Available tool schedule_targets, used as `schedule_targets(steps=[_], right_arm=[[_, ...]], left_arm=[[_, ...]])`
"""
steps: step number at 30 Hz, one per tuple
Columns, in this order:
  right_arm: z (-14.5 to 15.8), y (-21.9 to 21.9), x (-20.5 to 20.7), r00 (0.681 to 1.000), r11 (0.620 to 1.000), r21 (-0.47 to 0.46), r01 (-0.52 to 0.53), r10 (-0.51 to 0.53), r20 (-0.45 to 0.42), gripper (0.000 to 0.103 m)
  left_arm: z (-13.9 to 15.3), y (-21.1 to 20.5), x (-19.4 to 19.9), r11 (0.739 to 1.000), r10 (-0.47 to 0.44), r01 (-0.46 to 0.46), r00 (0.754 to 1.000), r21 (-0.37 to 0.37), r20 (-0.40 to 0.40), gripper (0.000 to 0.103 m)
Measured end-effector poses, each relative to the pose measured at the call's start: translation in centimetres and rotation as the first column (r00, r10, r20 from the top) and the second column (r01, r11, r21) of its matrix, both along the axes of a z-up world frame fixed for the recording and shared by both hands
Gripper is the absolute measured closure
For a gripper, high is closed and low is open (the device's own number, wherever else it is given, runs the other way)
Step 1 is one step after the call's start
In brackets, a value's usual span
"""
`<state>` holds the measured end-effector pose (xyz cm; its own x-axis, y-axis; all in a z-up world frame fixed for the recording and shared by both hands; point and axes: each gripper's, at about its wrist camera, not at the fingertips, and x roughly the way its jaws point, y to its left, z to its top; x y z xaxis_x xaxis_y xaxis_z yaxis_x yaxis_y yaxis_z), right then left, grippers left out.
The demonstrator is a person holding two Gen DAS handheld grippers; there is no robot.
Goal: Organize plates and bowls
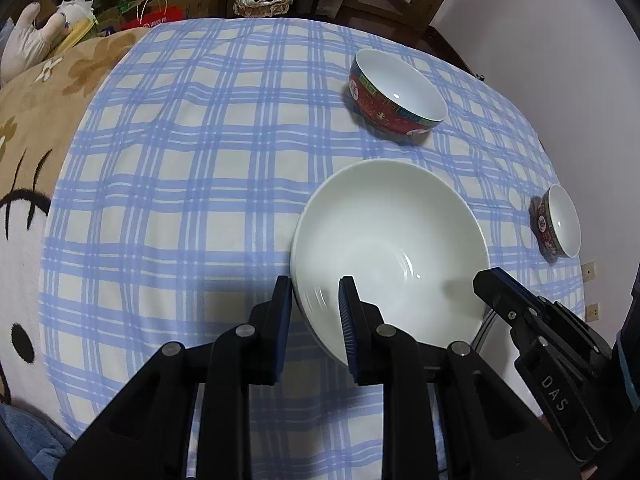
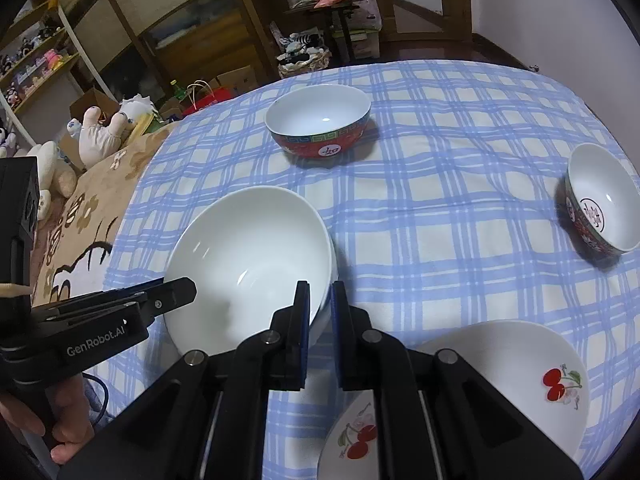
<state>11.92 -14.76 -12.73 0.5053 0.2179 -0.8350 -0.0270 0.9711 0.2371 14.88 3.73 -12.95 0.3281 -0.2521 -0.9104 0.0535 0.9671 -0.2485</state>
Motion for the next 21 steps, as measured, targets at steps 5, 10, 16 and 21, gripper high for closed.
schedule_targets(steps=[5,10,16,21], right_arm=[[-0.03,-0.07,0.05,1.0,1.0,0.001,0.005,-0.004,-0.01,0.092],[-0.04,-0.11,0.02,1.0,1.0,0.008,0.01,-0.01,-0.017,0.092],[-0.12,-0.15,-0.07,1.0,1.0,0.018,0.013,-0.012,-0.024,0.089],[-0.59,-0.34,-0.23,0.999,0.999,0.033,0.014,-0.013,-0.04,0.089]], left_arm=[[-0.04,0.16,0.02,1.0,0.002,-0.002,1.0,-0.013,-0.004,0.081],[0.01,0.23,0.05,1.0,-0.001,0.0,1.0,-0.022,-0.005,0.081],[-0.14,0.28,0.29,1.0,-0.004,0.004,1.0,-0.031,-0.012,0.081],[-0.33,0.65,0.53,0.998,0.005,-0.006,1.0,-0.063,-0.025,0.081]])
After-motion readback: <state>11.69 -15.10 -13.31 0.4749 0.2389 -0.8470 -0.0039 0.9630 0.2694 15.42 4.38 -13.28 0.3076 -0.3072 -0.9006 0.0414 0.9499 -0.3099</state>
